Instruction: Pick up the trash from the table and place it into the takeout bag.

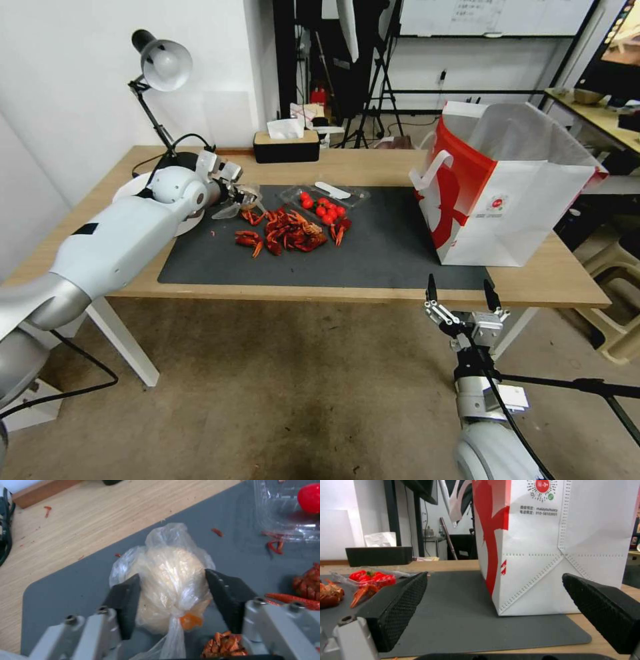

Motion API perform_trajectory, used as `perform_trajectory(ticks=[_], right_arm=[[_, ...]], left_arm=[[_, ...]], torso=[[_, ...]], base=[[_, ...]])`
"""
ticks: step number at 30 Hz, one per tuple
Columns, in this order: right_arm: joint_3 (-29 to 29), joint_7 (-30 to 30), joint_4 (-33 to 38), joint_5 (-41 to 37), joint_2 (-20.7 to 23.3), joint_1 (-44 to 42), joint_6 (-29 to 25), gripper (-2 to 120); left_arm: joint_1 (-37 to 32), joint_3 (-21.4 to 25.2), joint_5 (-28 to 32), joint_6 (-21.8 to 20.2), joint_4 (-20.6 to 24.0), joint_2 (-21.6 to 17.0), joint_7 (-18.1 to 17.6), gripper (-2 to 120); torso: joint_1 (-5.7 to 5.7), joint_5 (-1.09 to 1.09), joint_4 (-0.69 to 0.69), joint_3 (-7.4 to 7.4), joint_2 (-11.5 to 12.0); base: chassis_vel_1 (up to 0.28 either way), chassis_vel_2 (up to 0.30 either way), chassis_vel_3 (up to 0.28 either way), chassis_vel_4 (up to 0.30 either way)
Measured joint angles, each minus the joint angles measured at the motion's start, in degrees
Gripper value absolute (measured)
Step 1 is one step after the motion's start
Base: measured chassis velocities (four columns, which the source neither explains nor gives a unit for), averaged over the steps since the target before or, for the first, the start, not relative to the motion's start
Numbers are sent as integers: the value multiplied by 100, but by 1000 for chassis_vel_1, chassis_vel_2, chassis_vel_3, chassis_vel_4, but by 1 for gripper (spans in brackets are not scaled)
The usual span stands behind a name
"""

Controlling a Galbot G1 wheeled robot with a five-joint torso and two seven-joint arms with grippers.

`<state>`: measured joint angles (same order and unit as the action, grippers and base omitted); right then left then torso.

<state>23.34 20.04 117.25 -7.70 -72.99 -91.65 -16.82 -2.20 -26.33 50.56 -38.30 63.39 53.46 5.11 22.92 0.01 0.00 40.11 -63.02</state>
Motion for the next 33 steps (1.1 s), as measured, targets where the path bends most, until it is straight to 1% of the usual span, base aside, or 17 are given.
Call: perform_trajectory(ticks=[1, 2, 3, 4, 5, 6, 8, 9, 10, 12, 14, 26, 29, 33], right_arm=[[0, 0, 0, 0, 0, 0, 0, 100], [1, 1, 0, 0, -6, 0, -2, 100], [1, 1, 0, 0, -6, 0, -2, 100], [5, 3, 0, 0, -15, -3, -5, 100], [9, 5, 0, 0, -15, -5, -6, 100], [9, 5, 0, 0, -15, -5, -6, 100], [16, 8, 0, -1, -15, -6, -8, 100], [17, 8, -2, -1, -15, -5, -9, 100], [17, 8, -2, -1, -15, -5, -9, 100], [17, 9, -9, -2, -19, 2, -9, 100], [18, 10, -12, -2, -21, 2, -9, 100], [18, 16, -15, -1, -21, 1, -14, 100], [16, 17, -15, 5, -30, 1, -15, 100], [9, 18, -16, 11, -31, 0, -20, 100]], left_arm=[[0, 0, 0, 0, 0, 0, 0, 47], [4, -11, -59, -24, -28, 18, 29, 40], [4, -11, -59, -24, -28, 18, 29, 40], [18, -20, -159, -47, -96, 54, 87, 30], [26, -25, -203, -64, -124, 67, 119, 27], [26, -25, -203, -64, -124, 67, 119, 27], [44, -35, -287, -95, -171, 84, 187, 16], [49, -40, -305, -99, -190, 92, 201, 12], [49, -40, -305, -99, -190, 92, 201, 12], [54, -52, -335, -95, -229, 116, 218, 2], [55, -56, -346, -75, -246, 126, 225, 0], [105, -64, -333, 150, -262, 145, 224, 0], [150, -40, -292, 265, -210, 124, 212, 0], [231, 12, -152, 520, -38, 85, 178, 0]], torso=[[0, 0, 0, 0, 0], [0, 0, 0, 0, 0], [0, 0, 0, 0, 0], [0, 0, 0, 0, 0], [0, -1, 0, 0, 0], [0, -1, 0, 0, 0], [0, 0, 0, 0, 0], [0, -1, 0, 0, 0], [0, -1, 0, 0, 0], [0, -1, 0, 0, 0], [0, -1, 0, -1, 0], [0, -2, 0, 0, 0], [0, -1, 0, 0, 0], [0, -1, 1, 0, 0]], base=[[0, 0, 0, 0], [0, 0, 0, 0], [0, 0, 0, 0], [0, 0, 0, 0], [0, 0, 0, 0], [0, 0, 0, 0], [0, 0, 0, 0], [0, 0, 0, 0], [0, 0, 0, 0], [0, 0, 0, 0], [0, 0, 0, 0], [0, 0, 0, 0], [0, 0, 0, 0], [0, 0, 0, 0]])
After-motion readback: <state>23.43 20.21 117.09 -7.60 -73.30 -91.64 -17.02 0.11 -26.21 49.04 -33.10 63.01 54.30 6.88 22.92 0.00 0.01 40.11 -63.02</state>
